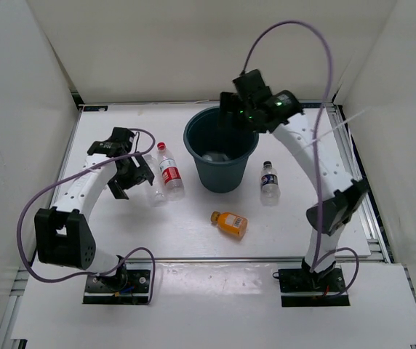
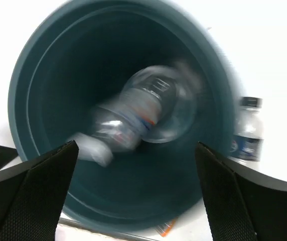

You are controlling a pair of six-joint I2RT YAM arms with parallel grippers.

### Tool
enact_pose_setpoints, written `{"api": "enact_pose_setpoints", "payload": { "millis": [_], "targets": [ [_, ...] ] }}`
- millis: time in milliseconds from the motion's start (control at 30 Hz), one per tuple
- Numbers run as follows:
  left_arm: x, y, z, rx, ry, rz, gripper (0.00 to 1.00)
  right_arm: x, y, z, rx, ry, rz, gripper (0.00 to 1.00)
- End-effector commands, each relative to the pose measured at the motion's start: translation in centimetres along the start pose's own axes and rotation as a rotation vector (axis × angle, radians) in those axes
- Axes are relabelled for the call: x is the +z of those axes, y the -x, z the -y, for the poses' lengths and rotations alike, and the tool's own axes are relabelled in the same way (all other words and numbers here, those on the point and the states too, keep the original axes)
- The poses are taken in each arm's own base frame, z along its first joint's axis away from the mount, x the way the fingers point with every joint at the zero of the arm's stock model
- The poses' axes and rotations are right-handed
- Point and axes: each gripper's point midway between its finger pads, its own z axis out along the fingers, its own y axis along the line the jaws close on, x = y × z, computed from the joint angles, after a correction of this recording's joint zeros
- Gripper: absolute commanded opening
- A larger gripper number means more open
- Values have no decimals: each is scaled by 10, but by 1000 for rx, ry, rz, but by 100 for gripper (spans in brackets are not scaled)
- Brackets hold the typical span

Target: Put the plastic bottles in the bin

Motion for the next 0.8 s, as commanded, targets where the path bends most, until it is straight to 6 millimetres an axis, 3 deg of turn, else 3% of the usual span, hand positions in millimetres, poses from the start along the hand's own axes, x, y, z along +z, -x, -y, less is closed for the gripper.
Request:
{"api": "enact_pose_setpoints", "payload": {
  "millis": [0,67,233,433,467,600,667,767],
  "targets": [
    [4,9,24,15,-128,43,100,-105,54,52,85,-34,252,100],
    [6,17,34,43,-171,70,100,-122,47,64,121,-18,257,100],
    [18,44,62,68,-238,128,100,-136,24,78,151,-26,189,100],
    [61,58,81,102,-218,77,100,-148,11,78,154,-13,145,100],
    [77,52,82,111,-195,41,100,-152,11,77,154,3,149,100],
    [107,47,74,112,-119,-4,100,-154,10,77,154,3,149,100],
    [110,45,70,112,-104,-7,95,-154,8,78,142,-2,141,100],
    [115,35,57,83,-60,-17,73,-156,6,79,142,-2,141,100]
  ]
}}
